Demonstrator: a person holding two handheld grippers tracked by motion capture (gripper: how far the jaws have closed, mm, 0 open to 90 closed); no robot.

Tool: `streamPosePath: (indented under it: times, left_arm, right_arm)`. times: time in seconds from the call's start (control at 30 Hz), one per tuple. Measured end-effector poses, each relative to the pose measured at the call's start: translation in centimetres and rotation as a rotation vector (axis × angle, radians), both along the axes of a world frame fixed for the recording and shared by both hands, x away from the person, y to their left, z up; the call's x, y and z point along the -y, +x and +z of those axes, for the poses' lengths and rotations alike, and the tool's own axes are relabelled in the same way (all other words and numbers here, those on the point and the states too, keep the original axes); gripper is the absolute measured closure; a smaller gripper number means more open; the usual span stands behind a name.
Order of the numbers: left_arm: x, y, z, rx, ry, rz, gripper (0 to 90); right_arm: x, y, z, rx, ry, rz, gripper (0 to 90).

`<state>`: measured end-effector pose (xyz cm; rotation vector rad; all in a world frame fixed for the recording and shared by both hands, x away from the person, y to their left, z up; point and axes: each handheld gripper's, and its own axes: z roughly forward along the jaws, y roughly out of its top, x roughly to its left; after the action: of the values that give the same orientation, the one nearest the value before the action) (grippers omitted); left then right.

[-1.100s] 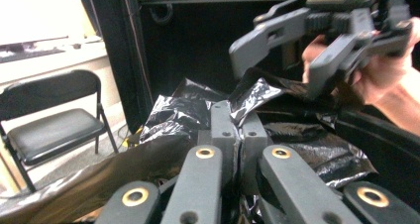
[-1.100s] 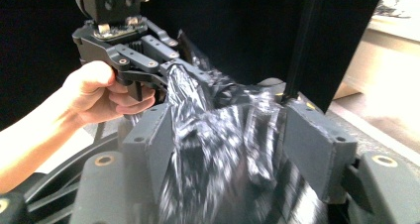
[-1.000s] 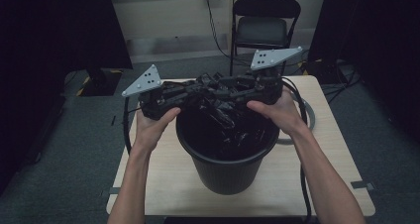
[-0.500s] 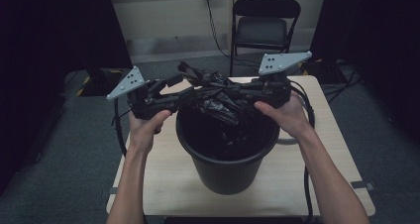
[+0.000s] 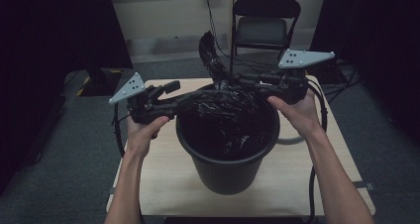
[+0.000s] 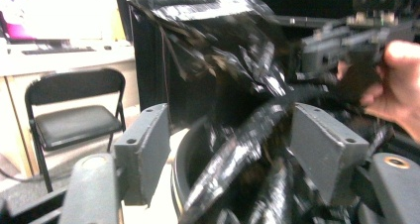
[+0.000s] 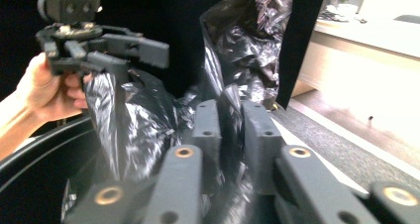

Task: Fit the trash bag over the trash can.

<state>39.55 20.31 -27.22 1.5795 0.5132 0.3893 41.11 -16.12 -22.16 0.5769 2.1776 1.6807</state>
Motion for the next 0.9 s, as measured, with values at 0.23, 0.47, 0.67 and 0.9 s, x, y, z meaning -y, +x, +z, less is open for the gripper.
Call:
streamPosePath:
  times: [0.23,0.47,0.67,0.9]
  left_arm:
    - [0.4,0.5,-0.5,-0.027,0.054,-0.055,59.5]
    - [0.6,0.4,-0.4,-0.008,0.068,-0.09,83.6]
    - [1.0,-0.1,0.4,0.037,0.065,-0.116,89.9]
    - [0.1,-0.2,1.1,0.017,-0.065,-0.099,58.4]
  right_arm:
    - [-0.8,0.8,0.8,-0.007,0.019,0.015,57.6]
    - [-3.5,2.8,1.8,-0.049,0.015,0.083,47.4]
    - [-5.8,4.8,1.4,-0.139,-0.027,0.147,55.2]
    - [-6.0,4.3,0.8,-0.115,-0.04,0.146,90.0]
